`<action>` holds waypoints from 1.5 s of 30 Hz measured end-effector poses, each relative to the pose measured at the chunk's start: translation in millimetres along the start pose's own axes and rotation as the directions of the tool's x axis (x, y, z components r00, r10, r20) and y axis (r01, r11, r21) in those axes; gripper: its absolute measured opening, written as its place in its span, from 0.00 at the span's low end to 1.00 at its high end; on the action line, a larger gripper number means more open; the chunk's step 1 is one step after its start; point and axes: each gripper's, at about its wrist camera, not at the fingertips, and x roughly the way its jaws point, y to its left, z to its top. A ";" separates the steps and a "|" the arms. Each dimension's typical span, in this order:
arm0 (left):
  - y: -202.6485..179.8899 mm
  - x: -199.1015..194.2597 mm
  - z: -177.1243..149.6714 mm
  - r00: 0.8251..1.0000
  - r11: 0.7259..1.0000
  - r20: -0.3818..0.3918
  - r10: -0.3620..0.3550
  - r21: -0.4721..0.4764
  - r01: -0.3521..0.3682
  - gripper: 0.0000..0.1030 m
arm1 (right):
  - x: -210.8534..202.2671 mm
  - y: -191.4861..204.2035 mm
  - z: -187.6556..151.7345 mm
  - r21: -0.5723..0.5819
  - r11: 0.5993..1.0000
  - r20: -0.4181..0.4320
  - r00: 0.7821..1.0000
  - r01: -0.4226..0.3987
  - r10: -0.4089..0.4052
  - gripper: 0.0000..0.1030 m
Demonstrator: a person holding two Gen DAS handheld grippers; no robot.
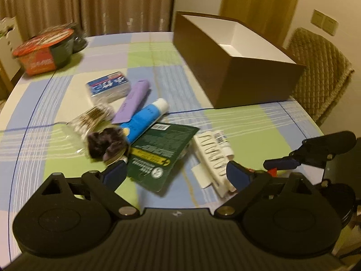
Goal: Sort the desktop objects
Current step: 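Grasp the red candy wrapper with the right gripper, then grasp the white comb-like clip with the left gripper while the right gripper holds the red wrapper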
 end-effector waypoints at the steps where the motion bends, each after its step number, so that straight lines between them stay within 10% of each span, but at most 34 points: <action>1: -2.6 1.1 0.8 1.000 1.000 0.000 -0.009 0.006 0.009 0.90 | -1.3 -3.2 -1.3 0.007 1.000 -0.001 1.000 0.005 -0.005 0.47; 8: -21.0 12.3 3.5 0.998 0.997 -0.013 -0.056 0.047 0.057 0.90 | 0.3 -19.1 -14.1 0.027 0.999 -0.051 0.998 0.041 -0.040 0.48; 11: -23.1 14.5 3.8 0.998 0.997 -0.018 -0.065 0.049 0.066 0.90 | -1.8 -18.2 -17.8 0.019 0.998 -0.040 0.998 0.054 -0.053 0.85; 19: -18.8 15.6 3.0 0.998 0.997 -0.021 -0.058 0.040 0.059 0.90 | -1.2 -6.1 -7.8 -0.059 0.998 -0.014 0.999 0.034 -0.035 0.84; 25: -18.2 14.8 2.3 0.998 0.997 -0.024 -0.062 0.037 0.062 0.90 | 11.1 -6.6 -5.2 -0.078 0.997 -0.047 0.999 0.012 -0.015 0.31; 35: -48.1 18.0 10.9 0.996 0.990 -0.028 -0.080 0.113 0.083 0.81 | -5.8 -26.8 -14.4 -0.002 0.998 -0.021 0.998 0.057 -0.057 0.27; 45: -52.6 56.3 6.0 0.991 0.999 -0.136 0.003 0.042 0.003 0.49 | -18.1 -43.1 -24.2 0.050 0.996 -0.011 0.997 0.079 -0.079 0.27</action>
